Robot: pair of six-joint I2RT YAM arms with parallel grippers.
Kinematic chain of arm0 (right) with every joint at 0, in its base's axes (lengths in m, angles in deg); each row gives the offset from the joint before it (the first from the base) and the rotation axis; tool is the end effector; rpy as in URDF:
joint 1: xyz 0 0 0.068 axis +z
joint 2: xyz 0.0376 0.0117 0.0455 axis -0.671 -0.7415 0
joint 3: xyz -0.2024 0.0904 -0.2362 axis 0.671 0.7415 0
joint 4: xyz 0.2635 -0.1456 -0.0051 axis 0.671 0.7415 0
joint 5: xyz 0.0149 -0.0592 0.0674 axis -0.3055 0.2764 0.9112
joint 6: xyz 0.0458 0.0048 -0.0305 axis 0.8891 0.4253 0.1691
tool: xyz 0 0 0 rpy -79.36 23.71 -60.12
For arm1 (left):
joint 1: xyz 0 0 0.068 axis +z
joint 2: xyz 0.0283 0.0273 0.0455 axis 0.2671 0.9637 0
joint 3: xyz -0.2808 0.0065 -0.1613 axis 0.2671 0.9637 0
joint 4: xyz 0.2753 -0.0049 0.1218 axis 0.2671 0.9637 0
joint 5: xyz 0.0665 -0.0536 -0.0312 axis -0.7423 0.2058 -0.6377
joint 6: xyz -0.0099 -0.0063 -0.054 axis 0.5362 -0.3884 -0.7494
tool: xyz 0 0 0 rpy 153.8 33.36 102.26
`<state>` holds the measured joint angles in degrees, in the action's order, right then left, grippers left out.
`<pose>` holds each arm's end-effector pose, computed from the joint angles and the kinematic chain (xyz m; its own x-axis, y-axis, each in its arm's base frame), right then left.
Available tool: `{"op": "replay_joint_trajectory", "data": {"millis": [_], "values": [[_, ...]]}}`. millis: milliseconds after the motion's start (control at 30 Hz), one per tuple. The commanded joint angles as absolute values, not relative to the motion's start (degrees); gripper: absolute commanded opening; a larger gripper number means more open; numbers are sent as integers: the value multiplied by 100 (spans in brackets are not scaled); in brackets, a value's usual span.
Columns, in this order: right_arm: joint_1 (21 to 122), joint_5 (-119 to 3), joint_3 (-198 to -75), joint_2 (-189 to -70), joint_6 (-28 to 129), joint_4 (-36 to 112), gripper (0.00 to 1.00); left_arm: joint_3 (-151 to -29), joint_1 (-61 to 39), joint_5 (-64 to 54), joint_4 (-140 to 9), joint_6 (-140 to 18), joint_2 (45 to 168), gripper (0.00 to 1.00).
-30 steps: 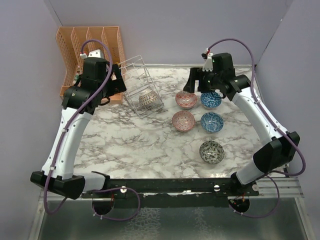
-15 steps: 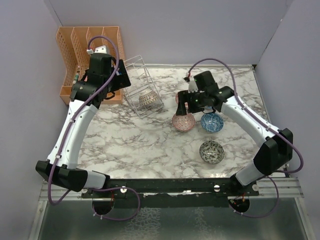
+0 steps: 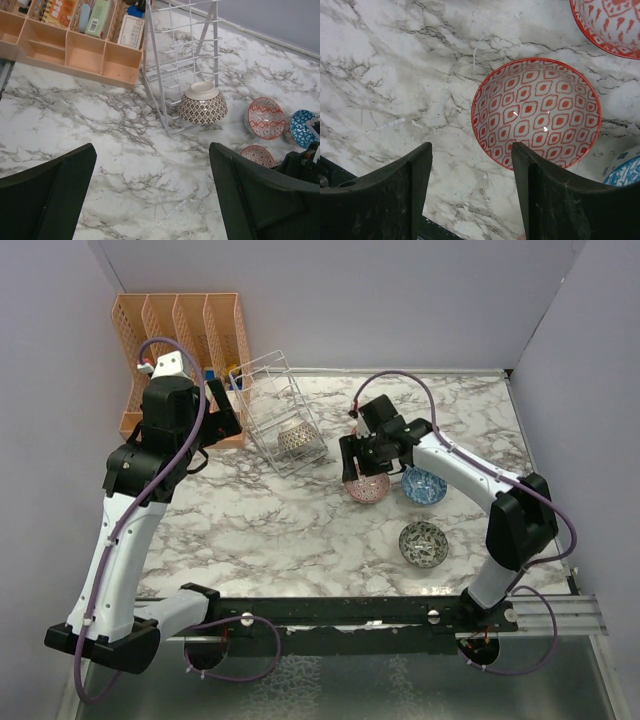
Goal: Load the bowls into the dish rack
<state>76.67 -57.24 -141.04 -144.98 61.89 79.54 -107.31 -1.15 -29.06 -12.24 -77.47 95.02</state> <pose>0.3314 0.2349 0.3072 -0.8677 -0.2186 -0.4464 -0.3685 0.8857 0.2826 0.2108 -0.0523 0.5266 -0.3886 -0.3560 -0.8498 -0.1589 0.9344 -0.3188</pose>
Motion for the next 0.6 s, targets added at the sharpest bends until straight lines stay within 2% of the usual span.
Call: {"op": "replay_joint_trajectory", "data": {"millis": [0, 333, 567], "values": [[7811, -6192, -14264, -14864, 6332, 7666, 64, -10638, -139, -3187, -1000, -7745, 9383, 99], [7866, -6507, -14449, -15332, 6402, 7405, 63, -11114, -140, -3314, -740, -7472, 9490, 99], [8081, -6832, -14332, -15549, 6433, 7404, 56, -11308, -138, -3272, -747, -7392, 9625, 99]]}}
